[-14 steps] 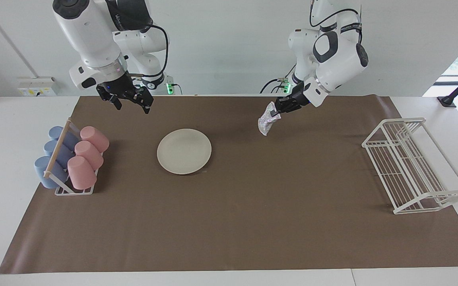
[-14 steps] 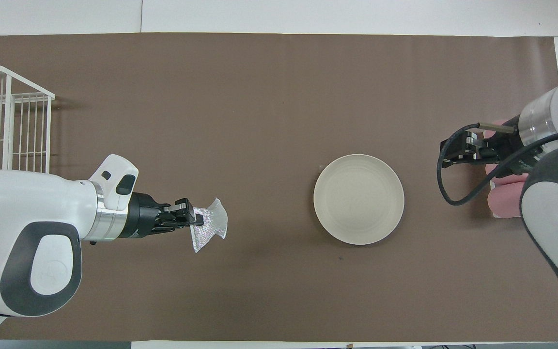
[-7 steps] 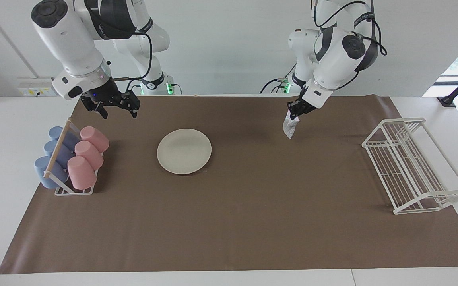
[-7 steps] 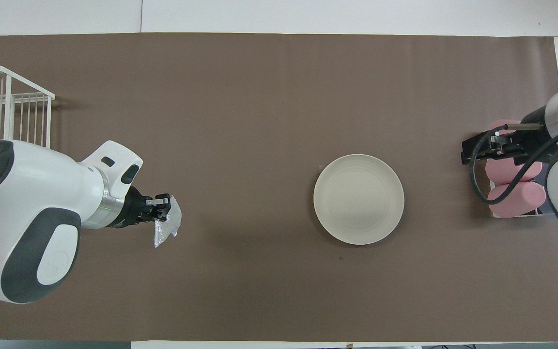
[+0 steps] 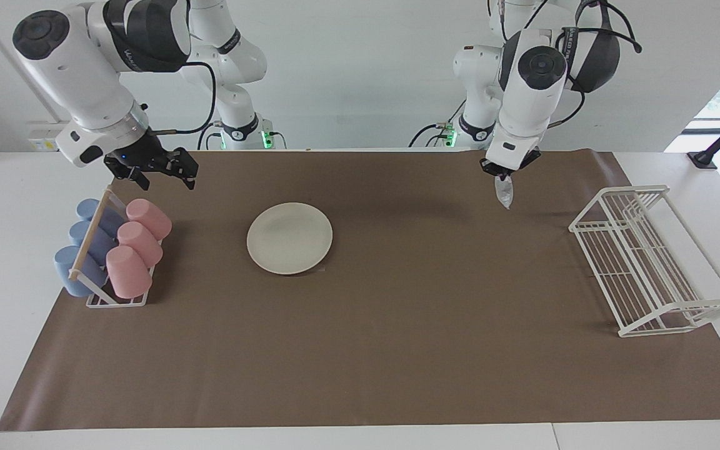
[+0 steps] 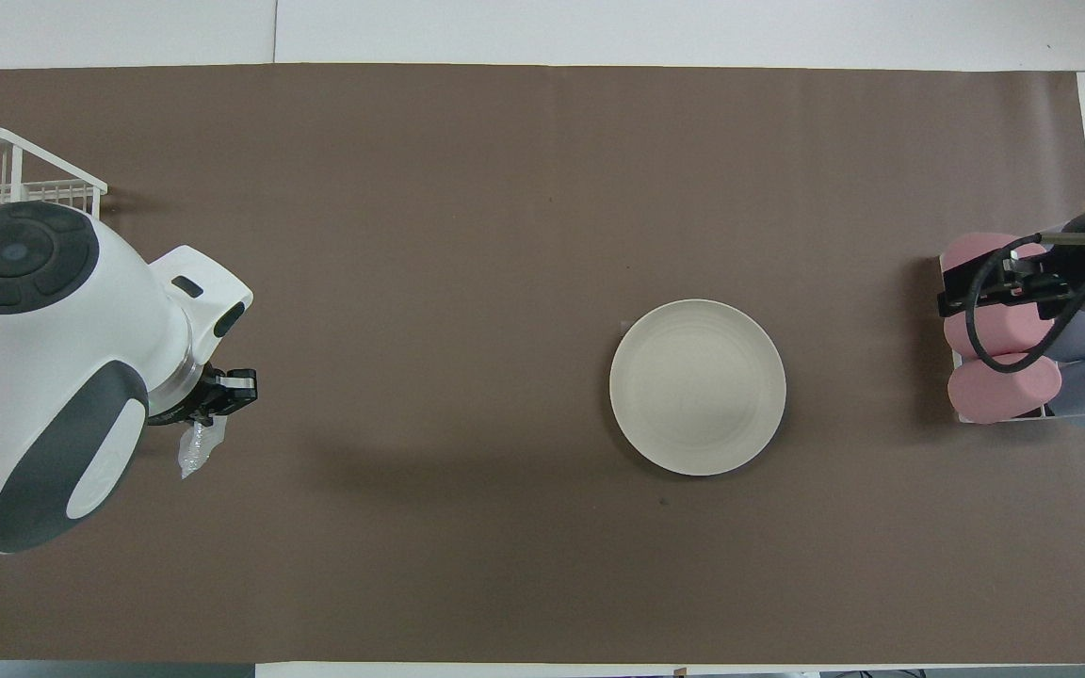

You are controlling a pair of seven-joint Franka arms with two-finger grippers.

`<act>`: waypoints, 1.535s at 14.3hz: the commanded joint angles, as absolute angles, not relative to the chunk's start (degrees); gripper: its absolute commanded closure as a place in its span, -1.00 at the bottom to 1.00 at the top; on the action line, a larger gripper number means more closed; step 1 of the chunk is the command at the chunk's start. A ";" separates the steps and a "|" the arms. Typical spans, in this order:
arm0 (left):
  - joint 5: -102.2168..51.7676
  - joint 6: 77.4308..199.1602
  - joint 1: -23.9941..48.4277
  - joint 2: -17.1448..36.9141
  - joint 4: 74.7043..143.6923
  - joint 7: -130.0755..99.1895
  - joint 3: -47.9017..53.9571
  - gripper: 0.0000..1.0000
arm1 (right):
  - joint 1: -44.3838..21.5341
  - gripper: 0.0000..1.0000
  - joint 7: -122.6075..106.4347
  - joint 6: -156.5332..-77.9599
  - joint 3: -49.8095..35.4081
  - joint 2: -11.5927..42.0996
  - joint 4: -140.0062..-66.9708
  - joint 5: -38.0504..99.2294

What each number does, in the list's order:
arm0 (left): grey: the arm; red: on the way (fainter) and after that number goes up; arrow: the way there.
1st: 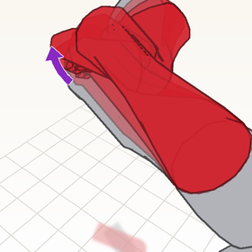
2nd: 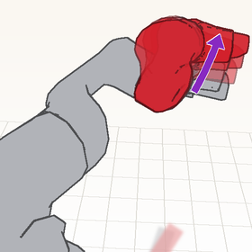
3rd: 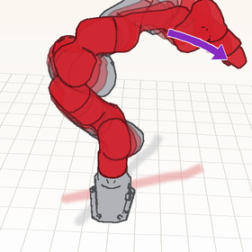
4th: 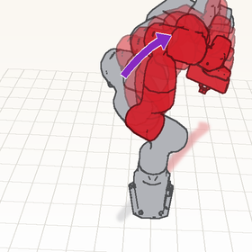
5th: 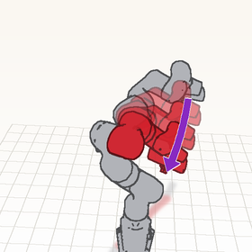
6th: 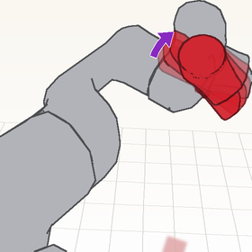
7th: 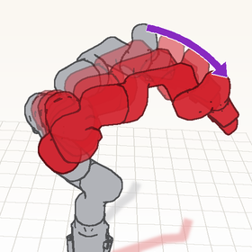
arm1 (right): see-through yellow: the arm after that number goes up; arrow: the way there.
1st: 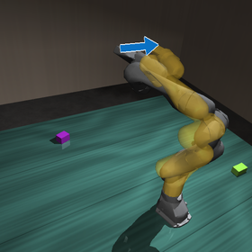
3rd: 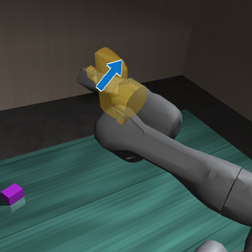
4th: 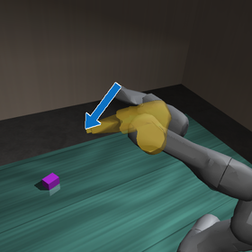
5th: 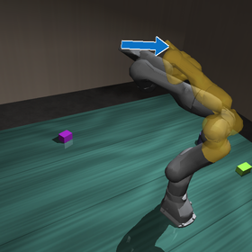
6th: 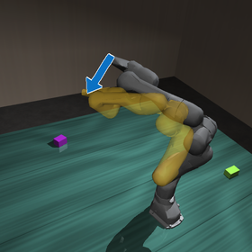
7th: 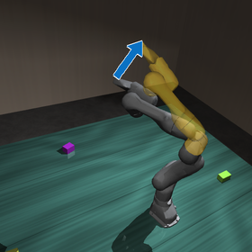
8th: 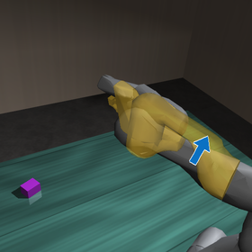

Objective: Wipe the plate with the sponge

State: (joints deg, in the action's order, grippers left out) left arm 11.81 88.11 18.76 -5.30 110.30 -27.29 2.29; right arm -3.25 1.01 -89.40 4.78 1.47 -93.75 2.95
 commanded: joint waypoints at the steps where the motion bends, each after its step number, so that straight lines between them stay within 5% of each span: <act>1: 21.84 80.44 22.05 0.25 103.63 -29.36 2.55 1.00 | -1.59 -1.00 -0.26 -86.93 4.40 2.90 -88.86 2.28; 12: 60.01 77.68 19.61 9.65 101.96 -28.21 2.20 1.00 | -1.50 -1.00 0.62 -90.26 3.16 1.76 -89.03 2.64; 17: 65.12 83.49 14.68 21.24 95.03 -28.47 2.11 1.00 | -1.05 -1.00 0.09 -90.88 3.16 1.67 -89.38 2.11; 22: 64.25 91.05 10.90 23.29 94.13 -33.02 2.20 1.00 | -1.67 -1.00 0.53 -90.88 3.08 1.32 -89.82 2.11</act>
